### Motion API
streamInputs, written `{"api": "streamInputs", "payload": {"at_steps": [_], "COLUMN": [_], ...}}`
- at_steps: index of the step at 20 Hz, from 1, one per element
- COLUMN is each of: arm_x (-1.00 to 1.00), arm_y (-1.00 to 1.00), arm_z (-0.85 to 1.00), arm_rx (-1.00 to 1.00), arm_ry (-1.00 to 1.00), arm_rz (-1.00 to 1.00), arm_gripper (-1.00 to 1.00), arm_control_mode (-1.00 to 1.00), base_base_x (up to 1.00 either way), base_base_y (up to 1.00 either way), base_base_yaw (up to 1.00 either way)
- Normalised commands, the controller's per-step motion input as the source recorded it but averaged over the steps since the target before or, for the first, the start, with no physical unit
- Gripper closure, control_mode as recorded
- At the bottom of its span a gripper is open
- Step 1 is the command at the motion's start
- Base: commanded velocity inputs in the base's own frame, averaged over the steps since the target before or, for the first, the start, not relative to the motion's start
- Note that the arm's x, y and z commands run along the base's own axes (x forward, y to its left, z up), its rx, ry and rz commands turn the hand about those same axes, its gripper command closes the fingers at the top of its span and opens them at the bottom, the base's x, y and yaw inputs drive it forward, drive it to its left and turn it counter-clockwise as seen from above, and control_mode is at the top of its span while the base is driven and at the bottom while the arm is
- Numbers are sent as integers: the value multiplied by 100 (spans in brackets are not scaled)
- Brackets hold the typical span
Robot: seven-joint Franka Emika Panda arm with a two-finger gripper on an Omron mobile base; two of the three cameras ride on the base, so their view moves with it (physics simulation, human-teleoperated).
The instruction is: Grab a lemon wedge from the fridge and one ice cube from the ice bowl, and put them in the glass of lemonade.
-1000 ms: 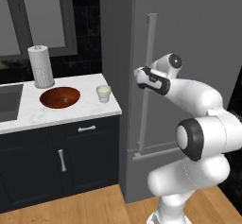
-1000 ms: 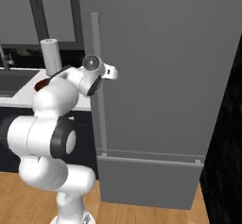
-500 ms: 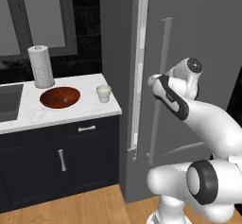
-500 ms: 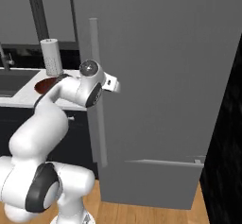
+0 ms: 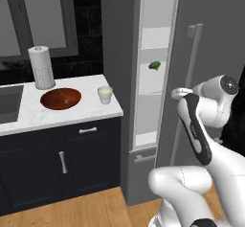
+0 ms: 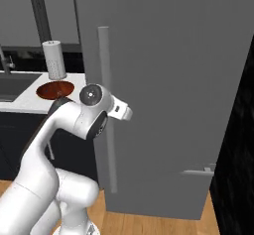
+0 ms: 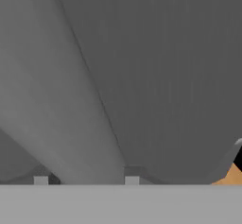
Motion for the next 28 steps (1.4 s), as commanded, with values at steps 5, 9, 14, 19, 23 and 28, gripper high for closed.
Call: {"api": "streamInputs", "payload": {"at_steps": [5, 9, 14, 19, 23, 28], "arm_x": [-100, -100, -91, -23, 10, 53], "arm_y": [-100, -100, -44, 62, 99, 100], "arm_z": [0, 0, 36, 98, 94, 37], "arm_rx": [9, 9, 5, -15, -27, -31], "arm_ry": [0, 0, 0, 1, 14, 26], "arm_rz": [-14, -13, -3, 2, 2, 6], "arm_gripper": [100, 100, 100, -100, -100, -100], "arm_control_mode": [-100, -100, -100, -100, -100, -100], "base_base_x": [0, 0, 0, 0, 0, 0], "base_base_y": [0, 0, 0, 0, 0, 0], "base_base_yaw": [0, 0, 0, 0, 0, 0]}}
